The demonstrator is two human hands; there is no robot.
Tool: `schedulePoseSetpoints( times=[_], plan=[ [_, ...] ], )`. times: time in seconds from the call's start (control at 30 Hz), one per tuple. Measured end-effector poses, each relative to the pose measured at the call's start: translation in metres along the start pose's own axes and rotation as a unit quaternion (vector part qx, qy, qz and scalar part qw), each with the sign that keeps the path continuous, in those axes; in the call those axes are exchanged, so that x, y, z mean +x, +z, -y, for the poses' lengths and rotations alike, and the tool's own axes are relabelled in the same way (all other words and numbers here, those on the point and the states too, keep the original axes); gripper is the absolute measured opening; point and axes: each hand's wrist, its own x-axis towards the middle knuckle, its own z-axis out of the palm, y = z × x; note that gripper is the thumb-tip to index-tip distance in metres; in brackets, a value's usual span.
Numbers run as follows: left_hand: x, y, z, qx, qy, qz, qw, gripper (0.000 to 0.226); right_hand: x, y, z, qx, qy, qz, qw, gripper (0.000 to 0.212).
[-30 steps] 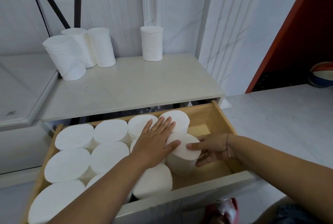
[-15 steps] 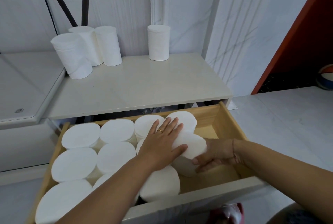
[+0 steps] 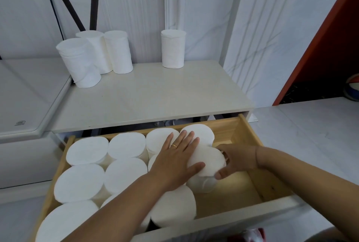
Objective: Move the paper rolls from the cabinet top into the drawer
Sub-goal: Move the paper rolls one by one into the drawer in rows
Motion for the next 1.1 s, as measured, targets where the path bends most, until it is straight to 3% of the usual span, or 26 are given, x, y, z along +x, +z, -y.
schedulePoseSetpoints(
  times=[0.07, 0.13, 0.2, 0.27, 0.4, 0.53, 0.67, 0.77, 0.9, 1.1],
  plan=[
    [0.002, -0.005, 0.007, -0.010, 0.001, -0.027, 1.000, 0.071, -0.002, -0.028, 0.009, -0.131, 0.031, -0.049, 0.990, 0.049],
    [0.005, -0.014, 0.019, -0.009, -0.004, -0.066, 0.998, 0.073, 0.000, -0.062, 0.019, -0.139, 0.040, -0.106, 0.984, 0.056],
    [0.011, -0.026, 0.032, -0.006, -0.016, -0.094, 0.995, 0.075, 0.012, -0.097, 0.027, -0.049, 0.026, -0.202, 0.978, 0.051],
    [0.021, -0.038, 0.045, -0.002, -0.029, -0.102, 0.994, 0.079, 0.034, -0.127, 0.034, 0.056, -0.025, -0.314, 0.948, 0.041],
    [0.050, -0.056, 0.071, -0.010, -0.055, -0.100, 0.993, 0.082, 0.097, -0.185, 0.054, 0.186, -0.089, -0.417, 0.885, 0.057],
    [0.074, -0.058, 0.099, -0.002, -0.071, -0.078, 0.994, 0.079, 0.157, -0.245, 0.074, 0.315, -0.096, -0.441, 0.835, 0.052],
    [0.083, -0.050, 0.111, -0.008, -0.082, -0.045, 0.996, 0.086, 0.200, -0.276, 0.085, 0.374, -0.081, -0.420, 0.823, 0.095],
    [0.082, -0.046, 0.112, 0.004, -0.076, -0.049, 0.996, 0.089, 0.225, -0.288, 0.093, 0.408, -0.100, -0.399, 0.815, 0.102],
    [0.082, -0.046, 0.111, -0.007, -0.077, -0.052, 0.996, 0.089, 0.248, -0.289, 0.103, 0.507, -0.088, -0.353, 0.781, 0.099],
    [0.082, -0.046, 0.111, -0.005, -0.074, -0.056, 0.996, 0.091, 0.263, -0.280, 0.094, 0.482, -0.146, -0.373, 0.779, 0.070]
  ],
)
